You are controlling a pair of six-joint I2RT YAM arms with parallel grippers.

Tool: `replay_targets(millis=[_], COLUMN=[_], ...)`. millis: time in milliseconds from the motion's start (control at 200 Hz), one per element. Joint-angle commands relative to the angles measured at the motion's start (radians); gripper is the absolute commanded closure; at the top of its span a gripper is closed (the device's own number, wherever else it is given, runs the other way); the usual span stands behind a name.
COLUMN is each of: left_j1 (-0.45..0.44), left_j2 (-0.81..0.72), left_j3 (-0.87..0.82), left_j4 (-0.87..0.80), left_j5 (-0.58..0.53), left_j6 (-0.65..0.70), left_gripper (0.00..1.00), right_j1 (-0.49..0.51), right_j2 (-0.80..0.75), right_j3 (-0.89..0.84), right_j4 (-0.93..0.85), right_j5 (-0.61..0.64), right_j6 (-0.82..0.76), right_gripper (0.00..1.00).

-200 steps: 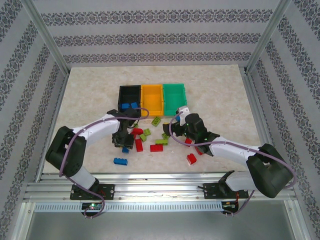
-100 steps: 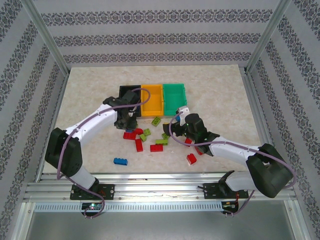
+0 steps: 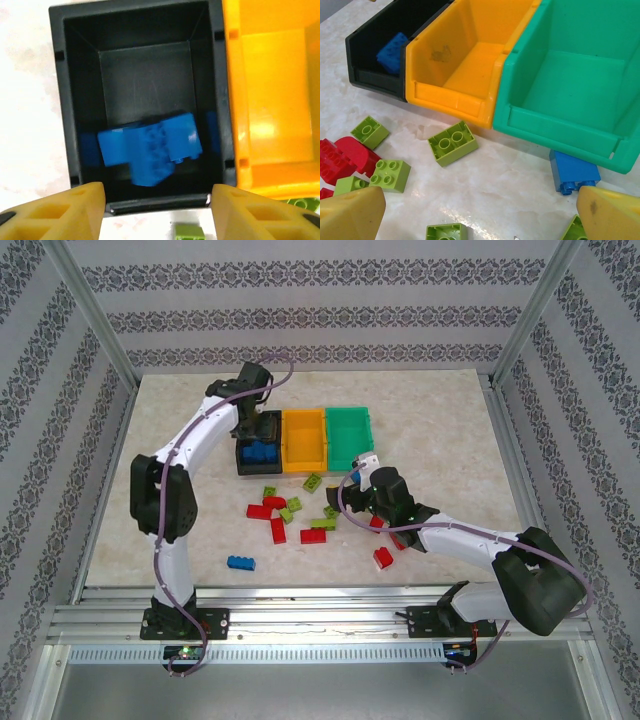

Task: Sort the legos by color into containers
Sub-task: Place the lego in the container, then pick up the lego from the middle-left of the table.

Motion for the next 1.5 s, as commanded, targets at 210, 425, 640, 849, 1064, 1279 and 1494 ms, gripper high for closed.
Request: replay_targets(millis=[210, 425, 640, 849, 1064, 1279, 1494], left_j1=[-0.002, -0.003, -0.030, -0.074, -0.141, -0.182, -0.218], left_j2=[-0.214, -0.394, -0.571, -0.723, -0.765, -0.726, -0.659], left_j3=[-0.248, -0.487, -0.729, -0.918, -1.037, -1.074, -1.054], left_j4=[-0.041, -0.181, -0.263, -0.238, -0.164, -0.104, -0.086], left_j5=[0.121, 0.203, 0.230, 0.288, 0.332, 0.320, 0.278], left_j6=[0.018, -0.019, -0.254, -0.401, -0.501, -0.509, -0.480], left_gripper=[0.38, 0.38, 0.38, 0.37, 0.32, 0.25, 0.18], right_j1=[0.005, 0.006, 0.005, 0.005, 0.005, 0.006, 0.006], right_j2=[-0.008, 0.013, 0.016, 0.018, 0.019, 0.023, 0.017], right_j3=[-0.008, 0.002, 0.002, 0.003, 0.003, 0.004, 0.003], right_j4=[0.002, 0.005, 0.005, 0.005, 0.007, 0.008, 0.006], right_j5=[0.012, -0.009, -0.012, -0.011, -0.018, -0.021, -0.018], right_j6=[-0.011, 0.001, 0.004, 0.006, 0.009, 0.010, 0.009], right_gripper=[0.02, 0.02, 0.02, 0.02, 0.02, 0.02, 0.02])
